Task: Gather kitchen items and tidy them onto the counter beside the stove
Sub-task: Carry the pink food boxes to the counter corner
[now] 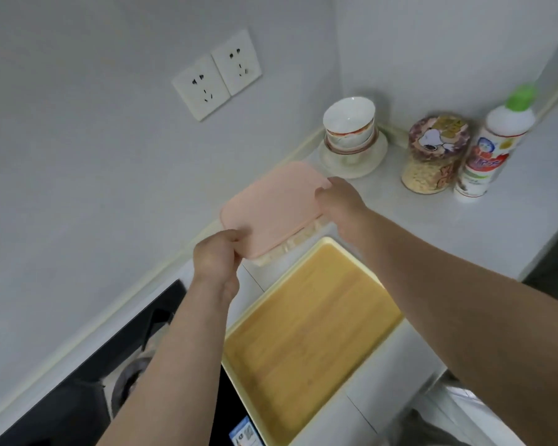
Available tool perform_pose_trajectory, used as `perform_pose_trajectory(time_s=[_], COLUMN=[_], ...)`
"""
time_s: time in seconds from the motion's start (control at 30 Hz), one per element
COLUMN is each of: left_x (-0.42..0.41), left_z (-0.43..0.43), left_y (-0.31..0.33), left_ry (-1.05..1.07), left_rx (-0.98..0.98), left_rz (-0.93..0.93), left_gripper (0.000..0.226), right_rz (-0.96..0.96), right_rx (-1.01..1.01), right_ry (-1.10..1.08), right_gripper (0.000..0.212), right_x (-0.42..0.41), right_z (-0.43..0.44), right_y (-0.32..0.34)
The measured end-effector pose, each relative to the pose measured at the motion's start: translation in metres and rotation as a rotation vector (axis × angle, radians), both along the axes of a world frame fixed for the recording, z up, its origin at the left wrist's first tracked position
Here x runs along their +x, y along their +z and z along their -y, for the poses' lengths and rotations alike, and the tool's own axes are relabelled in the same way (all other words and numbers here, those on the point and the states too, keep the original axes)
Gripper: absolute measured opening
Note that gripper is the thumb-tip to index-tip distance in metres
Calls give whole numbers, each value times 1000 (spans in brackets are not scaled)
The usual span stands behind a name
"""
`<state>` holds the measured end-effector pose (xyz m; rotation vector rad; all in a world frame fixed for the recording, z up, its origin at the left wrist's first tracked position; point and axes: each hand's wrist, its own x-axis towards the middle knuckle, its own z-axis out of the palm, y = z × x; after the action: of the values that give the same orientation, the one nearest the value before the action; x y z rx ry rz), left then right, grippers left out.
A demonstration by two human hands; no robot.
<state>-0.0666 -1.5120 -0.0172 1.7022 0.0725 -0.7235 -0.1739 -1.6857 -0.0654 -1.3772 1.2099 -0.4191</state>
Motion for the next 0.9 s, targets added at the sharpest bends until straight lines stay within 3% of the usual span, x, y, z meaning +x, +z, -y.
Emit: perform_pose_trajectory(time_s=[0.43, 0.7, 0.9], left_x=[37, 41, 46], left_z=[45, 66, 76], left_y=[-74, -80, -84], left_ry=[65, 59, 46], left_rx=[150, 115, 72], left_rz=[-135, -178, -197], left_gripper=[22, 24, 30], right_rz=[-202, -340, -251], right_rx=[-101, -190, -150], right_ry=[231, 59, 20], right_gripper=[35, 36, 39], right_x=[61, 70, 78], right_z=[49, 60, 68], right_y=[-75, -85, -84])
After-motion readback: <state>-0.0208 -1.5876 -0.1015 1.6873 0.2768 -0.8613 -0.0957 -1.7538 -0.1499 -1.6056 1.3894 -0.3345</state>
